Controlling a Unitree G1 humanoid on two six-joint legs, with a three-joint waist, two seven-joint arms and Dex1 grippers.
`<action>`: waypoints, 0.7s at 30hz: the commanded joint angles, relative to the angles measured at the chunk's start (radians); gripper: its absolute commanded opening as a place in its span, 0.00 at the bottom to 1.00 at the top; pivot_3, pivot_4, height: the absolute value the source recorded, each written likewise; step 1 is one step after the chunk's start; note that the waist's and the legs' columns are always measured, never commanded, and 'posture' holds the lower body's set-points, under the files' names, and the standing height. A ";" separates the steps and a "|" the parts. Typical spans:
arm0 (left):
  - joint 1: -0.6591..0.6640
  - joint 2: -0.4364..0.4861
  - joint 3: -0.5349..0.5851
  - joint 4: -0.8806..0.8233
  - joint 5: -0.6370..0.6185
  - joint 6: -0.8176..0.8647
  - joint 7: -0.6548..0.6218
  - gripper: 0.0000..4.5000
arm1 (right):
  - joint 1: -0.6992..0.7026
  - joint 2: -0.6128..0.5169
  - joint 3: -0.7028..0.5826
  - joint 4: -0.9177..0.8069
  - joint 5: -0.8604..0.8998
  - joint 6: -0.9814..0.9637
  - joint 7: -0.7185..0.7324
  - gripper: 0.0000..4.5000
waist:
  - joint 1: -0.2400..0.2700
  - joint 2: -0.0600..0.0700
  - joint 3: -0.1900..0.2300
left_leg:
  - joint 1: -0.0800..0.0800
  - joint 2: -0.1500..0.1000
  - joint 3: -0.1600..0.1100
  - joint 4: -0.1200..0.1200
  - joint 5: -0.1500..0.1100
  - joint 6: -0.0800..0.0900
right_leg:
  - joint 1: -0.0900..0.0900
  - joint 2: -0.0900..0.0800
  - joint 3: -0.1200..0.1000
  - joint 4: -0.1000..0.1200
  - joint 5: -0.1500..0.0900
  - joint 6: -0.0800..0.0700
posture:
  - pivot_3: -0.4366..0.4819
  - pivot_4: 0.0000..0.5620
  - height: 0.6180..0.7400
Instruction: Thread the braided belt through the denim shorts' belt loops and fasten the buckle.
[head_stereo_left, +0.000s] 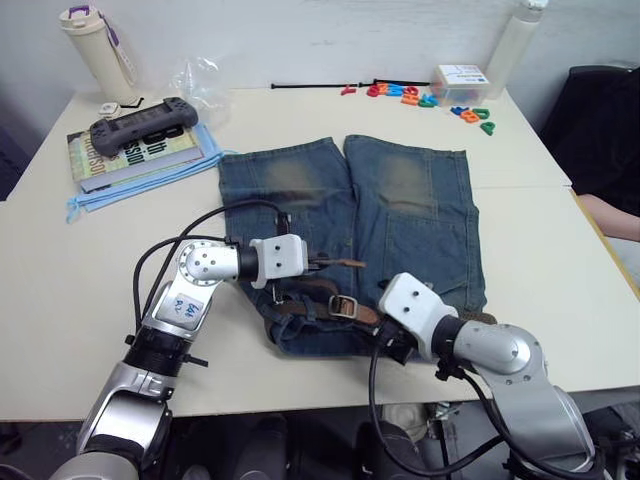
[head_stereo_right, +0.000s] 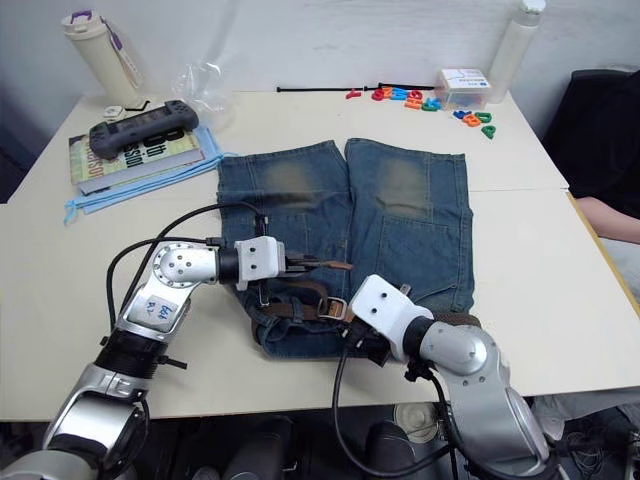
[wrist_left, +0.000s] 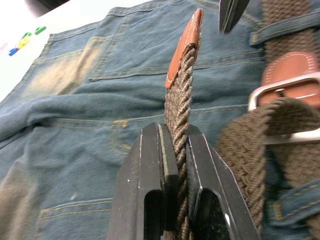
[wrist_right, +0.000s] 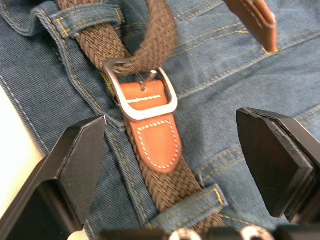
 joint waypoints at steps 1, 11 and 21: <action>0.013 0.013 -0.008 -0.056 -0.022 0.001 -0.014 0.00 | 0.034 -0.026 0.051 -0.129 -0.018 -0.011 -0.084 0.99 | 0.001 0.000 0.000 | 0.000 0.000 0.000 -0.001 0.000 0.000 | 0.000 0.000 0.000 0.000 0.000 0.000 | 0.48 0.27 0.54; 0.033 0.096 -0.042 -0.054 0.025 -0.071 -0.049 0.00 | 0.045 -0.038 0.101 -0.073 -0.058 -0.054 -0.245 0.99 | 0.000 0.000 0.000 | 0.000 0.000 0.000 -0.001 0.000 0.000 | 0.000 0.000 0.001 -0.001 0.000 0.000 | 0.48 0.27 0.54; 0.037 0.102 -0.038 -0.057 0.023 -0.029 -0.032 0.00 | 0.012 -0.007 0.129 -0.068 -0.053 -0.071 -0.308 0.51 | 0.000 0.000 0.000 | 0.000 0.000 0.000 -0.001 0.000 0.000 | 0.000 0.000 0.001 0.000 0.000 0.000 | 0.48 0.27 0.54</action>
